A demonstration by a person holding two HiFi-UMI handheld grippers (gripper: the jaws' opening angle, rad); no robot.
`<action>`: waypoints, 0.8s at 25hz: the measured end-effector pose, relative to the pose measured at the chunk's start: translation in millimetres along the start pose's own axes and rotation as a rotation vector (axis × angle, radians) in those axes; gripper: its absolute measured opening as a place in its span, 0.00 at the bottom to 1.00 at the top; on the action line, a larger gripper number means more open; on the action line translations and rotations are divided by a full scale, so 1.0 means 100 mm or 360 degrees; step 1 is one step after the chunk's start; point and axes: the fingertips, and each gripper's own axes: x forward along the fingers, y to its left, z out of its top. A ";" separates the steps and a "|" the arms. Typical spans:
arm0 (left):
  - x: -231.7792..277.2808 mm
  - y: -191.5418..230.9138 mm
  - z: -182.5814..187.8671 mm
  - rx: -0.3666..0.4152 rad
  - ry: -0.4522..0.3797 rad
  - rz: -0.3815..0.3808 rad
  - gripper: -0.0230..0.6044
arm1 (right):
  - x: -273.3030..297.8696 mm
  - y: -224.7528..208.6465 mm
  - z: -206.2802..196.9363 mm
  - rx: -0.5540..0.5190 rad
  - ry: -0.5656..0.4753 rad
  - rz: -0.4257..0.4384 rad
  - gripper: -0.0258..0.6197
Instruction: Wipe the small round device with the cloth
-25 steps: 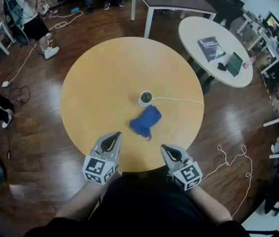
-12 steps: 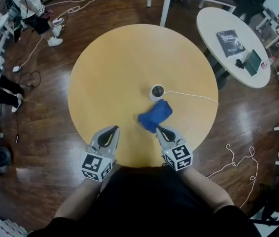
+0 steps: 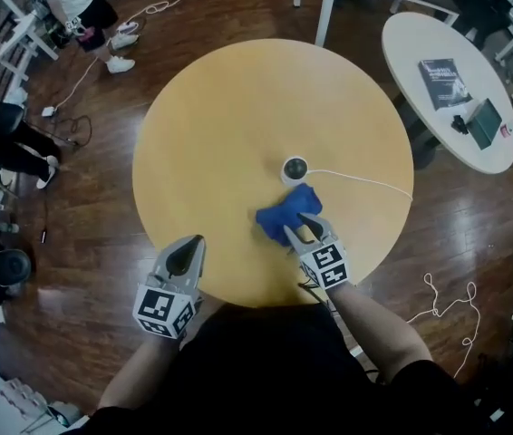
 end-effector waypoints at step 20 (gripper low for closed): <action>-0.53 -0.10 -0.24 -0.0091 0.0119 0.0375 0.04 | 0.71 -0.25 -0.57 0.0029 0.0356 0.0071 0.45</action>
